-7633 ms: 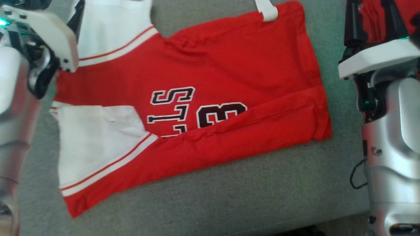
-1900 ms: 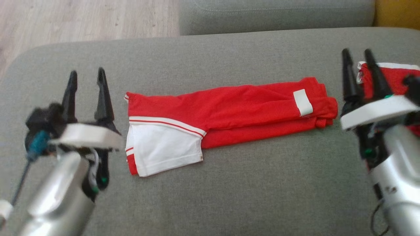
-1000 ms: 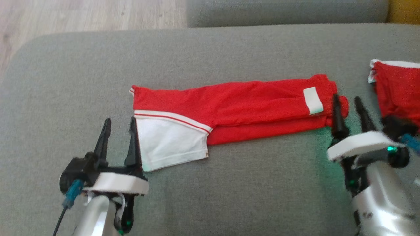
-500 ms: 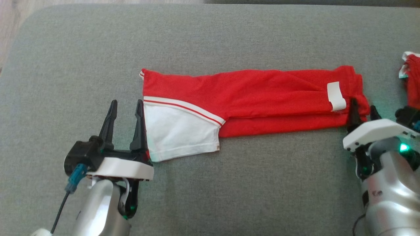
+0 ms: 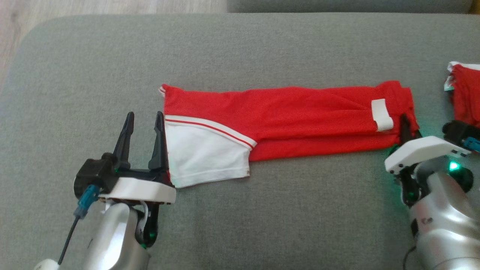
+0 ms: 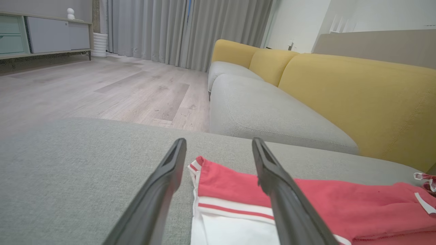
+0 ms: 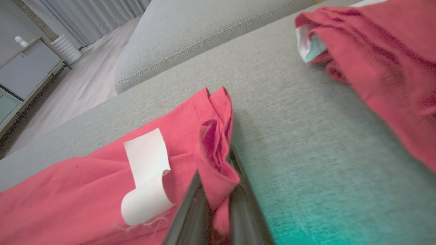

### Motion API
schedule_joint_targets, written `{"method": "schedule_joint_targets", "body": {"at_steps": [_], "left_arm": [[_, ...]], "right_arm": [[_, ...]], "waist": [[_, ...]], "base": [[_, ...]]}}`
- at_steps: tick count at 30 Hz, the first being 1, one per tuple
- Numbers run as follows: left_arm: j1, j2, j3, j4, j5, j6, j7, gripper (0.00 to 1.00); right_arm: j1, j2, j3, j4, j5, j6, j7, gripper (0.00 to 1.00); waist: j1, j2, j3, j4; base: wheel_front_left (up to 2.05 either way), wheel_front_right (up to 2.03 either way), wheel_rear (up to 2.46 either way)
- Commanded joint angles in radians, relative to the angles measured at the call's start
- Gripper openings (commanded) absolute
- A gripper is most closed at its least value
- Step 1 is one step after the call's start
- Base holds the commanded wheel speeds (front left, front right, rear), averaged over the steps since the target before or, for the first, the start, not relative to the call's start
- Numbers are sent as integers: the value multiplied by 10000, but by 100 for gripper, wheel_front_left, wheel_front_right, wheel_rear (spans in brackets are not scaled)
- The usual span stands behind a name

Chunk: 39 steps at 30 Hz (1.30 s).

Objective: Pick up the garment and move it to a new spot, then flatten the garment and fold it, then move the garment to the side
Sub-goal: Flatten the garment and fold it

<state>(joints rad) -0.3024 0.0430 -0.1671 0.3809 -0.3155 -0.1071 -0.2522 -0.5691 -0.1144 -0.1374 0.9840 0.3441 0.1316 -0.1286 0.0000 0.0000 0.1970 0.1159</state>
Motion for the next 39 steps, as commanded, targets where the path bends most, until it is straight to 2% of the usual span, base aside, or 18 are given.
{"method": "schedule_joint_targets", "body": {"at_steps": [1,9,19,28,32,39], "left_arm": [[-230,73,254,-327,79,-65,-95,100],[-30,73,-89,-560,37,-144,-95,100],[213,72,-276,-681,-136,-180,-95,100],[329,72,-433,-742,-20,-218,-95,100],[394,78,-334,-831,81,-224,-95,100],[425,76,-273,-842,119,-229,-95,100]], "right_arm": [[-60,-281,190,-209,98,-9,-208,0],[161,-1103,70,-201,214,-9,-447,0],[-13,-381,1021,-1279,644,-9,-214,0],[48,512,2539,-2702,1300,-9,579,0],[177,625,3369,-2995,1663,-9,842,0],[184,638,5110,-2911,3004,-9,711,0]], "waist": [[0,0,-110,-82],[0,0,-606,-355],[0,0,-1163,-289],[0,0,-1533,636],[0,0,-1556,1115],[0,0,-1451,2001]], "base": [[0,0,0],[0,0,0],[0,0,0],[0,0,0],[0,0,0],[0,0,0]]}}
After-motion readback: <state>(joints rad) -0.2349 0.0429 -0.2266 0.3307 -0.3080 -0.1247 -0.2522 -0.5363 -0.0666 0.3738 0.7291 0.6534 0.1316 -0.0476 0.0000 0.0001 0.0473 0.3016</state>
